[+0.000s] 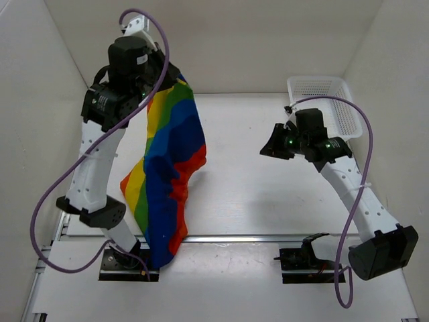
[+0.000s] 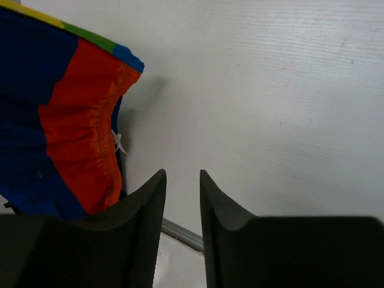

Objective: Fold and stack the shorts
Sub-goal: Fold the shorts

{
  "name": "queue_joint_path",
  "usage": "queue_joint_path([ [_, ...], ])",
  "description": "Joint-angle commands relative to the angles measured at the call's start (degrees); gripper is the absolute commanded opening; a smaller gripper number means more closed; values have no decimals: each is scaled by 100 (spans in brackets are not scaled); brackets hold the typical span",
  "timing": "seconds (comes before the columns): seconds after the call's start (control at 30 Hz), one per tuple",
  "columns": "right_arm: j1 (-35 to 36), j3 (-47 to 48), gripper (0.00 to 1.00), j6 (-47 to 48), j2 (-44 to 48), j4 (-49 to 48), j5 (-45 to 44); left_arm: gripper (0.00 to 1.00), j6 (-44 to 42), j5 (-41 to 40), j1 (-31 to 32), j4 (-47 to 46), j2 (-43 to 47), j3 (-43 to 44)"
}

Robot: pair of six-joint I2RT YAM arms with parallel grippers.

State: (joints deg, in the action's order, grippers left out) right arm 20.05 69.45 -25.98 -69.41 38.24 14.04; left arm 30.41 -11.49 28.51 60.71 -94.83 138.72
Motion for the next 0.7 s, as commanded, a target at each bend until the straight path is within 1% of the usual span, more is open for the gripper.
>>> queue_joint_path([
  [0.0,16,-54,37,-197,349,-220,-165,10,-18,804,137,-173,-413,698],
  [0.07,69,-194,52,-197,428,-290,19,10,34,928,198,-173,-467,762],
  [0.1,121,-265,64,-197,428,-352,89,10,35,1042,199,-173,-467,762],
  [0.17,122,-501,72,-267,428,-352,90,10,96,1201,269,-226,-467,762],
  [0.2,122,-590,76,-337,428,-352,-15,10,149,1254,434,-226,-467,762],
  [0.23,122,-686,85,-390,428,-352,-16,10,149,1254,514,-226,-527,762],
  [0.27,122,-844,88,-443,428,-422,-16,10,149,1254,593,-226,-528,762],
  [0.33,60,-994,90,-662,376,-650,264,10,149,1202,708,-226,-528,640],
  [0.37,60,-1178,90,-724,375,-956,414,10,149,1201,708,-226,-458,552],
  [0.43,182,-1259,89,-777,209,-1221,616,10,149,1140,708,-226,-318,298],
  [0.5,525,-1198,89,-341,-158,-1275,433,10,149,1140,708,-226,-256,244],
  [0.57,876,-1066,95,12,-458,-1275,249,10,149,1140,708,-43,-203,244],
  [0.6,1008,-952,98,362,-686,-1414,-117,10,149,1140,708,19,-203,244],
  [0.63,1288,-951,100,557,-775,-1511,-330,10,97,1140,708,90,-203,305],
  [0.67,1421,-899,100,759,-854,-1625,-541,10,44,1192,708,160,-203,305],
])
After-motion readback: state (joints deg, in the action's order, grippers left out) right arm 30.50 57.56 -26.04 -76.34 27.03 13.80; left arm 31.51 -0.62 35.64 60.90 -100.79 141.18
